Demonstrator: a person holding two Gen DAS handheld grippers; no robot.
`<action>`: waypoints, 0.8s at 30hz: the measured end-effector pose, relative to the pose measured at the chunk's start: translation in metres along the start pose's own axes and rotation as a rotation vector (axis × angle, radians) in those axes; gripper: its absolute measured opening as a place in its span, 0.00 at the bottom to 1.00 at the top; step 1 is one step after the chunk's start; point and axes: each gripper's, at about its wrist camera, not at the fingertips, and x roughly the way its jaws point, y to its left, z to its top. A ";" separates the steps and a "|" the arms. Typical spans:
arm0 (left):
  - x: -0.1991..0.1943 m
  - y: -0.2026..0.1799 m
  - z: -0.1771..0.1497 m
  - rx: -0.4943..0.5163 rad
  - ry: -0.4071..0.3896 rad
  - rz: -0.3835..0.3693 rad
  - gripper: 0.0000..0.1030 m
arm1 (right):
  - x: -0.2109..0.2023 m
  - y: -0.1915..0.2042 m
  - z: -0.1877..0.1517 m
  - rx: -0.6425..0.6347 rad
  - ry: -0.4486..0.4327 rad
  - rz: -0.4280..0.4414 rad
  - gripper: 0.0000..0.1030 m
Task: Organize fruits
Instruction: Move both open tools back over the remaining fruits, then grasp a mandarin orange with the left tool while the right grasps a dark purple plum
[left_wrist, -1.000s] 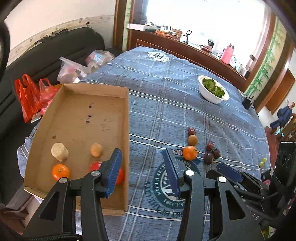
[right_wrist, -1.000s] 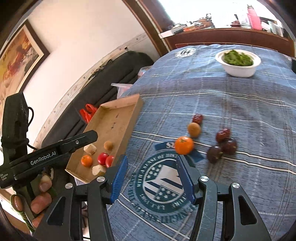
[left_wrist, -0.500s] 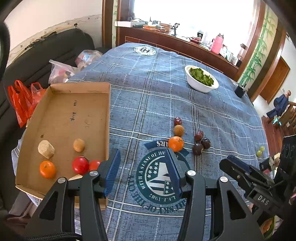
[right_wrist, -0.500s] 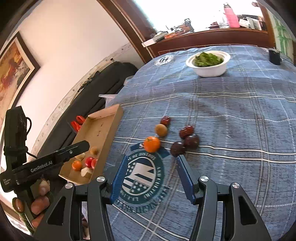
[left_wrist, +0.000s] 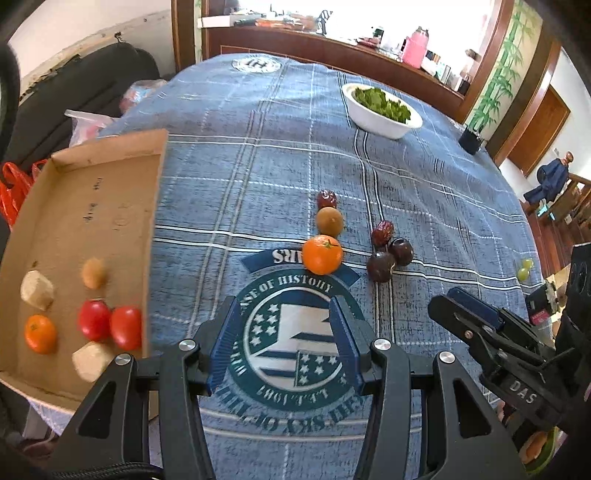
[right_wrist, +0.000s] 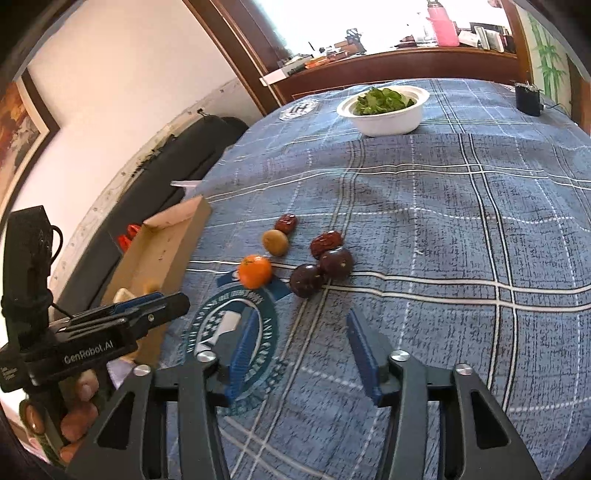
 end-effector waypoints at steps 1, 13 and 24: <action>0.004 -0.001 0.002 0.003 0.005 -0.002 0.47 | 0.005 -0.002 0.002 -0.001 0.006 -0.011 0.43; 0.057 -0.017 0.025 0.037 0.073 -0.027 0.47 | 0.055 -0.019 0.033 0.022 0.060 -0.055 0.32; 0.072 -0.020 0.033 0.052 0.032 -0.021 0.31 | 0.065 -0.031 0.040 0.097 0.074 0.025 0.29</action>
